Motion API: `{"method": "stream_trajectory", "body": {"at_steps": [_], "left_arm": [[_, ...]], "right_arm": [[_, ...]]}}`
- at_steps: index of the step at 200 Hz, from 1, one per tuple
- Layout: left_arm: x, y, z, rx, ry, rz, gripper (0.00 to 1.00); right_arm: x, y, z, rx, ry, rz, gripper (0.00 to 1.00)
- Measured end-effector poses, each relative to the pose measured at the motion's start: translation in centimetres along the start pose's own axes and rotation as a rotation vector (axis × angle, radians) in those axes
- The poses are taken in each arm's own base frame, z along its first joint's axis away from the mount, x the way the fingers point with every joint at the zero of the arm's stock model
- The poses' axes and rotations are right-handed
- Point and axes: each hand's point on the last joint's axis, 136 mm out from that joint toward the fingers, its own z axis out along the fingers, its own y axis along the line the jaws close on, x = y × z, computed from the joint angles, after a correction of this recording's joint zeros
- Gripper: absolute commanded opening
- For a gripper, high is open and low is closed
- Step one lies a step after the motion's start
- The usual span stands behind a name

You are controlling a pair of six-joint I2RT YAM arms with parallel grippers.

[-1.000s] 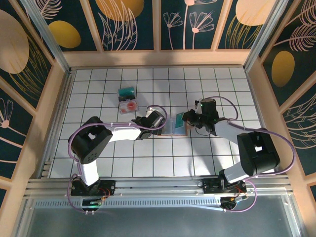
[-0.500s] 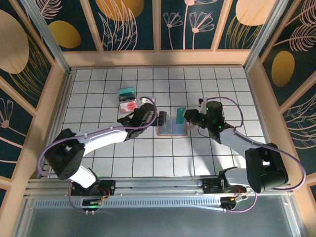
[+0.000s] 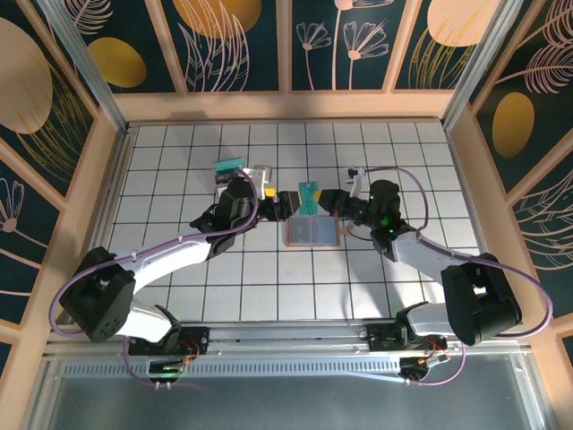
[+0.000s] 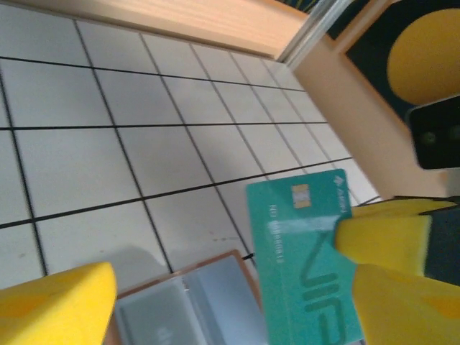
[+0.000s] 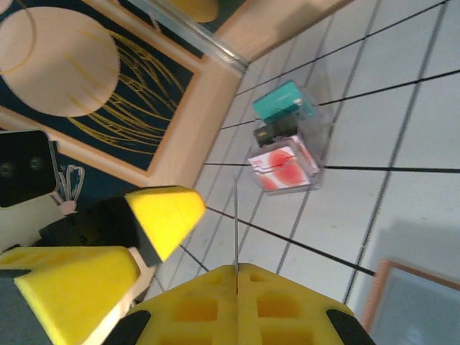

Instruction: Take the credit cards out of the card holder

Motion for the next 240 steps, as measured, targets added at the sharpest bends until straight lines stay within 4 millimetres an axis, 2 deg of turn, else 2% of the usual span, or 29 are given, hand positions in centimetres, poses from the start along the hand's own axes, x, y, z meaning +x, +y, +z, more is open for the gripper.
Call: {"method": "stream_trajectory", "body": {"at_steps": [41, 62, 90, 115, 152, 181, 199, 221, 240], "left_arm": [[-0.9, -1.1, -0.5, 0.112, -0.019, -0.033, 0.65], [-1.3, -1.7, -0.7, 0.172, -0.028, -0.061, 0.54], [-1.6, -2.6, -0.8, 0.244, -0.034, -0.082, 0.51], [-1.5, -3.2, -0.6, 0.282, -0.027, -0.095, 0.39], [-1.3, -2.7, -0.3, 0.284, -0.016, -0.115, 0.18], [-1.6, -2.7, -0.4, 0.292, -0.024, -0.116, 0.02], [-1.7, -2.9, -0.4, 0.299, -0.028, -0.105, 0.00], [-1.6, -3.1, -0.6, 0.309, -0.021, -0.074, 0.00], [-1.3, -3.3, -0.6, 0.295, 0.000, -0.024, 0.00]], "right_arm": [[-0.4, 1.8, 0.5, -0.101, 0.002, -0.003, 0.00], [-0.5, 2.8, 0.8, -0.135, 0.010, -0.012, 0.00], [-0.7, 4.0, 1.0, -0.172, 0.016, -0.027, 0.00], [-0.6, 4.3, 1.1, -0.187, 0.022, -0.034, 0.00], [-0.6, 4.6, 1.2, -0.204, 0.027, -0.041, 0.00], [-0.8, 4.1, 1.4, -0.186, 0.018, -0.032, 0.00], [-0.9, 3.8, 1.4, -0.176, 0.014, -0.028, 0.08], [-0.6, 3.4, 1.5, -0.158, 0.025, -0.027, 0.29], [-0.1, 3.2, 1.7, -0.137, 0.049, -0.033, 0.42]]}}
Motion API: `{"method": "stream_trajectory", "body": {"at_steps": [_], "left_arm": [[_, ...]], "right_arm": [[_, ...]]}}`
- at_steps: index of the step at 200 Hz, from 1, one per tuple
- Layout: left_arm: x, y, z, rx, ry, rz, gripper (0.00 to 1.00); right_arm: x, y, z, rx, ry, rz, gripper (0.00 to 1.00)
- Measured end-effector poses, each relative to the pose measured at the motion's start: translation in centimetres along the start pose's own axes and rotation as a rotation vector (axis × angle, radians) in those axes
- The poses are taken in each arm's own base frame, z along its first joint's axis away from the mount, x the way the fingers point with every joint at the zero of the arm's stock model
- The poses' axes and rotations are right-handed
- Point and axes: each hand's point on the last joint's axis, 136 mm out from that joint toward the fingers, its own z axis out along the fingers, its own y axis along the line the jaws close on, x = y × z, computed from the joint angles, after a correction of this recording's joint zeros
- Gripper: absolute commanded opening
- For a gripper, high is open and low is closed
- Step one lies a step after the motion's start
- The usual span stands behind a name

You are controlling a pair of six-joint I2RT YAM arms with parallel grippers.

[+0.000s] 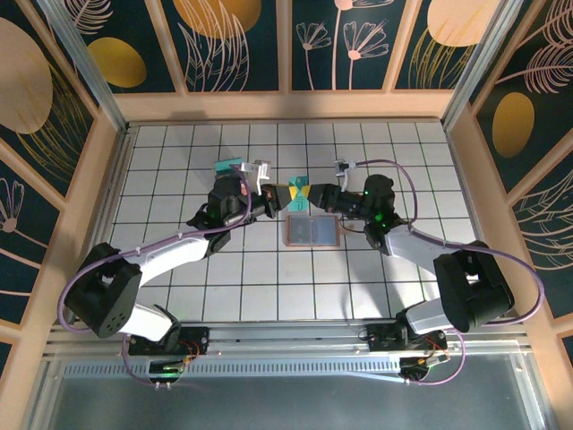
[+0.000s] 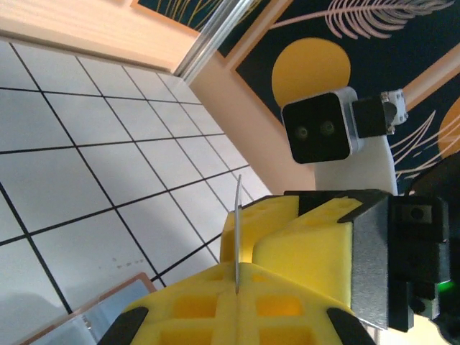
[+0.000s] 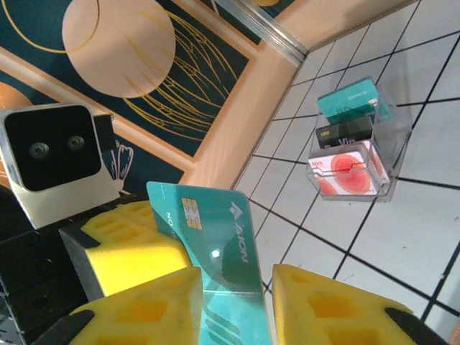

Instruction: Take the credit cards out of the card holder

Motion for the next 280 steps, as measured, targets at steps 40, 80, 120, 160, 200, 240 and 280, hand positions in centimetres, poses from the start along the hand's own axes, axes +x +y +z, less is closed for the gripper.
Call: {"method": "stream_trajectory", "body": {"at_steps": [40, 80, 120, 160, 200, 240, 280], "left_arm": [[-0.7, 0.6, -0.2, -0.103, 0.063, 0.191, 0.00], [-2.6, 4.3, -1.6, -0.296, 0.127, 0.439, 0.00], [-4.6, 8.5, -3.4, -0.441, 0.214, 0.638, 0.00], [-6.8, 11.6, -4.3, -0.519, 0.299, 0.798, 0.00], [-8.0, 15.3, -5.3, -0.581, 0.400, 0.923, 0.00], [-8.4, 18.5, -6.0, -0.601, 0.502, 1.013, 0.00], [-8.7, 21.0, -5.9, -0.590, 0.589, 1.078, 0.00]], "right_arm": [[-0.8, 0.6, -0.6, 0.063, -0.009, -0.055, 0.55], [-1.9, 1.0, -2.0, 0.152, -0.049, -0.113, 0.72], [-2.2, 0.4, -3.1, 0.237, -0.077, -0.123, 0.86], [-3.0, -0.1, -4.5, 0.328, -0.132, -0.132, 0.92], [-4.0, -0.6, -6.0, 0.416, -0.195, -0.141, 0.99], [-4.4, -1.6, -7.1, 0.501, -0.234, -0.133, 0.99], [-4.5, -2.8, -8.1, 0.578, -0.254, -0.121, 0.99]]}}
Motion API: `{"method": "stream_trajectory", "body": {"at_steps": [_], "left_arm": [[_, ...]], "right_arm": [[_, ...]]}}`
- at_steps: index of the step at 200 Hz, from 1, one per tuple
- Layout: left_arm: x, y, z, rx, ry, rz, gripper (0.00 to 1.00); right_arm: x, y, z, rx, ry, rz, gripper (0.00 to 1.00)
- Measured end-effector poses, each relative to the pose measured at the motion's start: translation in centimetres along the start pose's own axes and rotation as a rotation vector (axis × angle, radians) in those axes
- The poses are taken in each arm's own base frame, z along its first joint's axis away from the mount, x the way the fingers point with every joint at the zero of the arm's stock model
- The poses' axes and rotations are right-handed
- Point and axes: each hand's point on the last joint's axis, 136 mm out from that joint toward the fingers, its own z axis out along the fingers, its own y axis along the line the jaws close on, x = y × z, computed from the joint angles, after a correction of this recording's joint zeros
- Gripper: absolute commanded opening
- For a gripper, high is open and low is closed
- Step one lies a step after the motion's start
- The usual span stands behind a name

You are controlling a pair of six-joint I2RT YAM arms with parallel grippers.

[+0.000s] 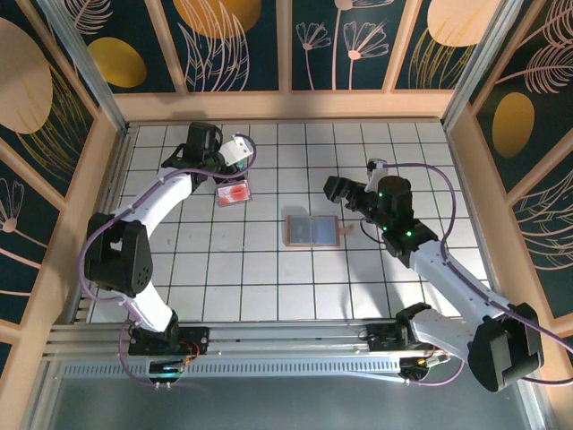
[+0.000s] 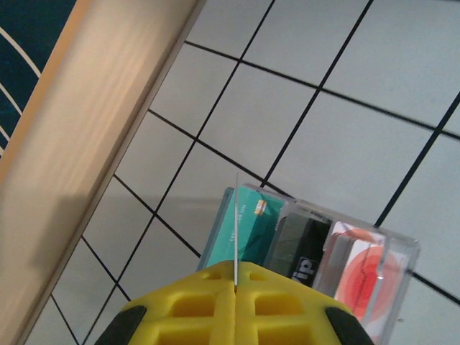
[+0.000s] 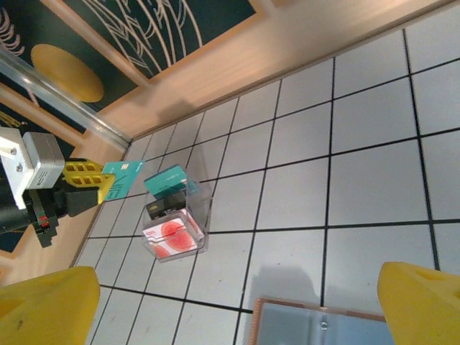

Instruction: Take the credit cards out of the card holder

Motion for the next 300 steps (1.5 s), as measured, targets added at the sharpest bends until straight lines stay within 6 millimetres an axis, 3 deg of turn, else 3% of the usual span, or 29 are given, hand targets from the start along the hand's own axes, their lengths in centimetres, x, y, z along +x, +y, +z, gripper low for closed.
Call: {"method": "stream_trajectory", "body": {"at_steps": [80, 236, 283, 293, 300], "left_arm": [[1.9, -0.3, 3.8, 0.104, 0.080, 0.116, 0.00], [4.6, -0.7, 6.5, 0.166, 0.148, 0.168, 0.00], [4.4, -0.3, 7.0, 0.165, 0.149, 0.167, 0.00], [4.4, -0.3, 7.1, 0.165, 0.150, 0.167, 0.12], [4.5, -0.3, 7.2, 0.166, 0.153, 0.168, 0.15]], "right_arm": [[0.4, -1.5, -0.2, 0.076, 0.006, 0.006, 0.99], [0.6, -2.6, -0.3, 0.124, 0.015, 0.011, 0.99], [0.6, -2.6, -0.3, 0.123, 0.014, 0.012, 0.99], [0.5, -2.6, -0.4, 0.122, 0.012, 0.012, 0.99], [0.5, -2.5, -0.4, 0.121, 0.010, 0.013, 0.99]]}}
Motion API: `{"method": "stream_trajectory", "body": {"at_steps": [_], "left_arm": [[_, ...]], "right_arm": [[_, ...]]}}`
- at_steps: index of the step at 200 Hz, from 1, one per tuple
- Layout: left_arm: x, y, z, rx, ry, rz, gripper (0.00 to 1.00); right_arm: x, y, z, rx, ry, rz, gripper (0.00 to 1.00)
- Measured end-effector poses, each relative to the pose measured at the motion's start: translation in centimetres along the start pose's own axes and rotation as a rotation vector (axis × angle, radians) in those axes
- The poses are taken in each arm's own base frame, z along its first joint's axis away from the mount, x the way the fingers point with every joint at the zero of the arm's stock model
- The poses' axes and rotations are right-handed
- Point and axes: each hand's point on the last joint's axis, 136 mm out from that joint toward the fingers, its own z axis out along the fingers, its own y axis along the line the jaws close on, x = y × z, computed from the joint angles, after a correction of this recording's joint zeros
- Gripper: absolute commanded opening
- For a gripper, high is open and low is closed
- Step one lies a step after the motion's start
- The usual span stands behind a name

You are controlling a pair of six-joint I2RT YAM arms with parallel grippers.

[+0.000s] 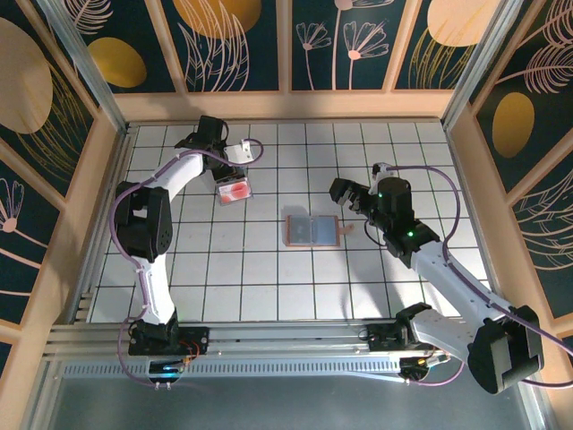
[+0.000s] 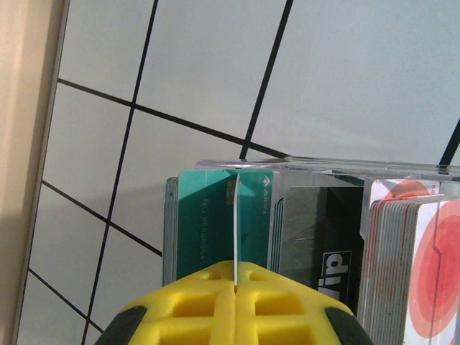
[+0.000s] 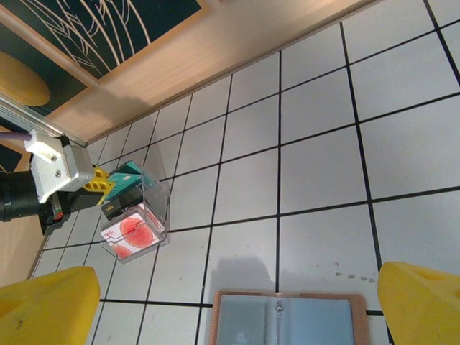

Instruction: Take the credit cards out of the card holder

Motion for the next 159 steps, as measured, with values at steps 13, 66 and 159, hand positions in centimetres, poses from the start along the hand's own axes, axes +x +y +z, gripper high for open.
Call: {"method": "stream_trajectory", "body": {"at_steps": [13, 66, 159], "left_arm": [[0.1, 0.0, 0.2, 0.000, 0.006, -0.002, 0.15], [0.6, 0.2, 0.3, -0.012, 0.029, -0.004, 0.15], [0.5, 3.7, -0.1, -0.170, 0.051, -0.043, 0.15]], "right_arm": [[-0.1, 0.1, -0.1, -0.002, -0.002, 0.001, 0.99], [-0.1, 0.1, -0.1, -0.005, -0.001, 0.001, 0.99], [-0.1, 0.2, -0.1, -0.010, -0.001, 0.002, 0.99]]}}
